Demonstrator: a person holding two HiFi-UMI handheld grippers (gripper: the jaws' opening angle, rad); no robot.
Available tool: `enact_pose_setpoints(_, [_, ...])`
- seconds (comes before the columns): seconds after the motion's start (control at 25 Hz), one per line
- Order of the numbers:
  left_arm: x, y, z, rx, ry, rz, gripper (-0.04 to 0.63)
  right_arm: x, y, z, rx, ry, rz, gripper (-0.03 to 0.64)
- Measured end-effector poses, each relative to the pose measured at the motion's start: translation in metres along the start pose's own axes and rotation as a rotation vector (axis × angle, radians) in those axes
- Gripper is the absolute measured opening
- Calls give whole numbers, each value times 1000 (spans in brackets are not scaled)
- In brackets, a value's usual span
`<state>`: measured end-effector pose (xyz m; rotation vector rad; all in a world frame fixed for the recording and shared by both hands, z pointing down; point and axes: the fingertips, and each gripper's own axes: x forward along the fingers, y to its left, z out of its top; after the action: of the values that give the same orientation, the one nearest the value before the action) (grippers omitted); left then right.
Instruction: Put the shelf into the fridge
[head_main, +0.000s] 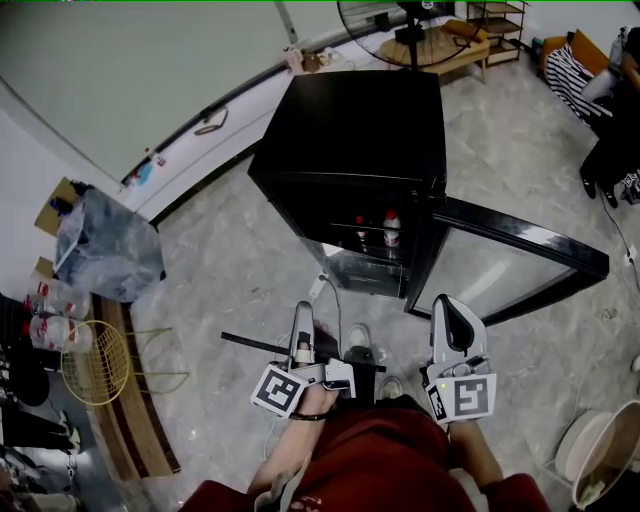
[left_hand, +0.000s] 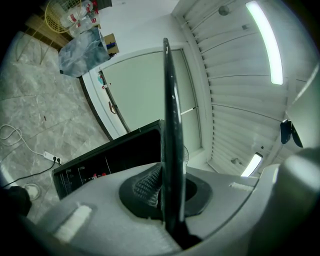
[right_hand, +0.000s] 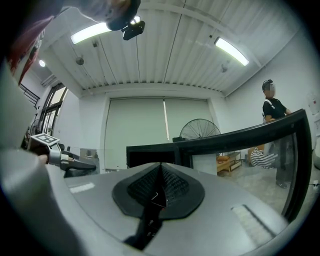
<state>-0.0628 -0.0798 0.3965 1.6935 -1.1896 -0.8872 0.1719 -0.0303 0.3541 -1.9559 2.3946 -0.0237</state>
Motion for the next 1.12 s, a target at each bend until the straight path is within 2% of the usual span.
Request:
enact_pose_setpoints(0.44, [41, 35, -9, -120, 25, -11, 15, 36, 14, -16, -29, 53, 24, 0])
enact_pose_setpoints(0.76, [60, 58, -26, -265, 48, -31, 15, 45, 17, -23, -60, 77, 14, 0])
enact_pose_setpoints(1.12, [91, 79, -33, -354, 58, -32, 15, 51, 19, -32, -75, 123, -6, 0])
